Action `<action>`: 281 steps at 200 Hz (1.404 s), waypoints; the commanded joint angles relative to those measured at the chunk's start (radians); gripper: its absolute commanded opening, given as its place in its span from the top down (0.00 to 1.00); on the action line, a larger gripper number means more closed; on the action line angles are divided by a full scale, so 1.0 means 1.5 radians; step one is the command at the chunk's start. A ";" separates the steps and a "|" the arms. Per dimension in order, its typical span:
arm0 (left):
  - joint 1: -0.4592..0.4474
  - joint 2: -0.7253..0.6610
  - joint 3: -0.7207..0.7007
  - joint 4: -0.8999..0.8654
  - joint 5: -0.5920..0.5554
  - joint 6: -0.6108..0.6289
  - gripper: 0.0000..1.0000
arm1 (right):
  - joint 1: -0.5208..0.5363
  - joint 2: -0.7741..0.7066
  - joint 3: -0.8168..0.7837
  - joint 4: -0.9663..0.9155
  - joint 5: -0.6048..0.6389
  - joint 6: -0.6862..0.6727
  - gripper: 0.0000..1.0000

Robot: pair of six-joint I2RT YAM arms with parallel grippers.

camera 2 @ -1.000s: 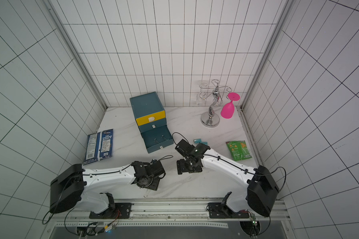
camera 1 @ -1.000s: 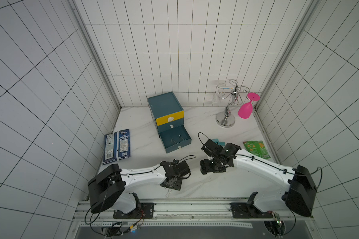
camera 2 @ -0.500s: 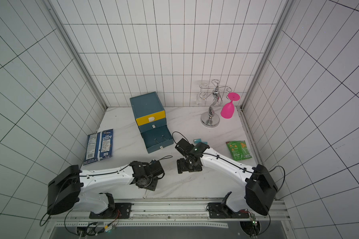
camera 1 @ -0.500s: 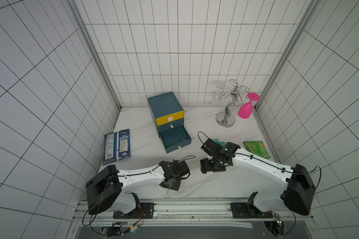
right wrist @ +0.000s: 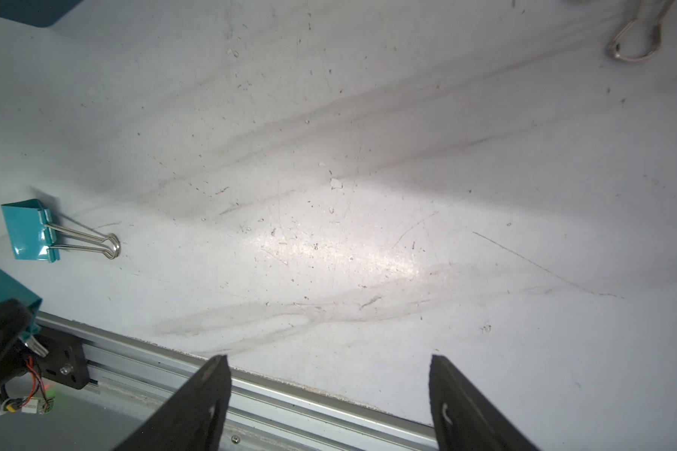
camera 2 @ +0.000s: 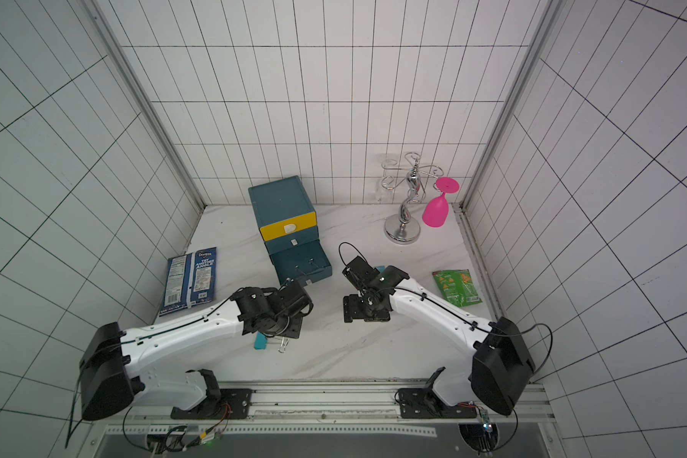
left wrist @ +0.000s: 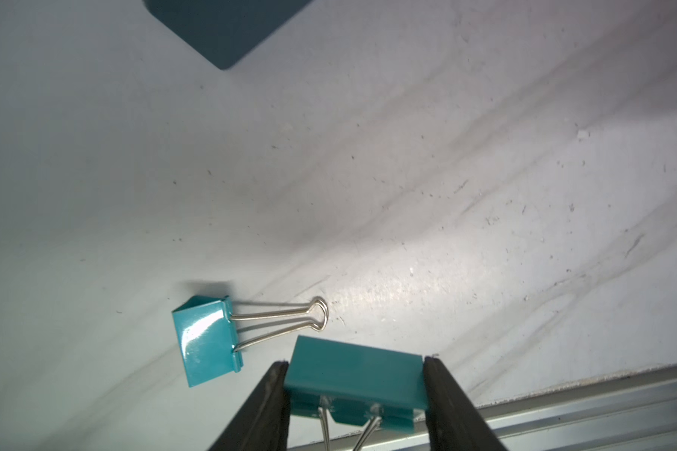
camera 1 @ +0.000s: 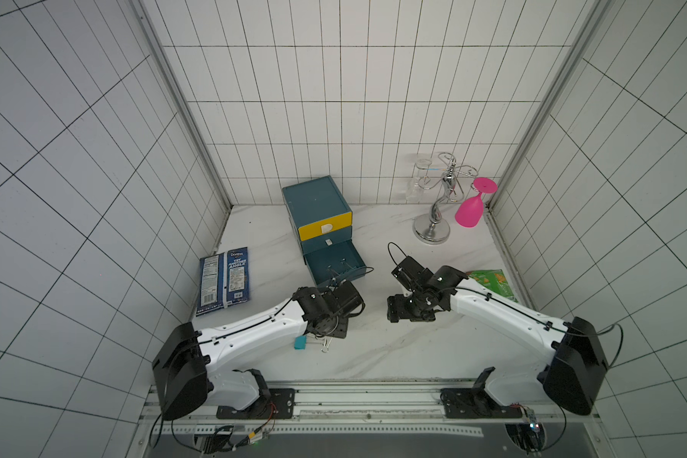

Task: Put the binder clips in the drawer according to color
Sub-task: Pick up the binder clip at the center of the board, then place the binder clip in the drawer.

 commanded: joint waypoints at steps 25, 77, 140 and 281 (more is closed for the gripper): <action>0.122 -0.015 0.086 -0.008 -0.035 0.080 0.59 | -0.029 -0.026 0.021 -0.007 -0.023 -0.018 0.19; 0.188 0.036 0.155 0.054 -0.085 0.136 0.60 | -0.053 -0.034 0.018 -0.007 -0.039 -0.032 0.19; 0.190 0.114 0.213 0.135 -0.153 0.238 0.60 | -0.079 -0.026 0.014 -0.008 -0.063 -0.051 0.19; 0.178 0.258 0.272 0.252 -0.247 0.416 0.46 | -0.150 0.023 0.044 -0.023 -0.102 -0.106 0.19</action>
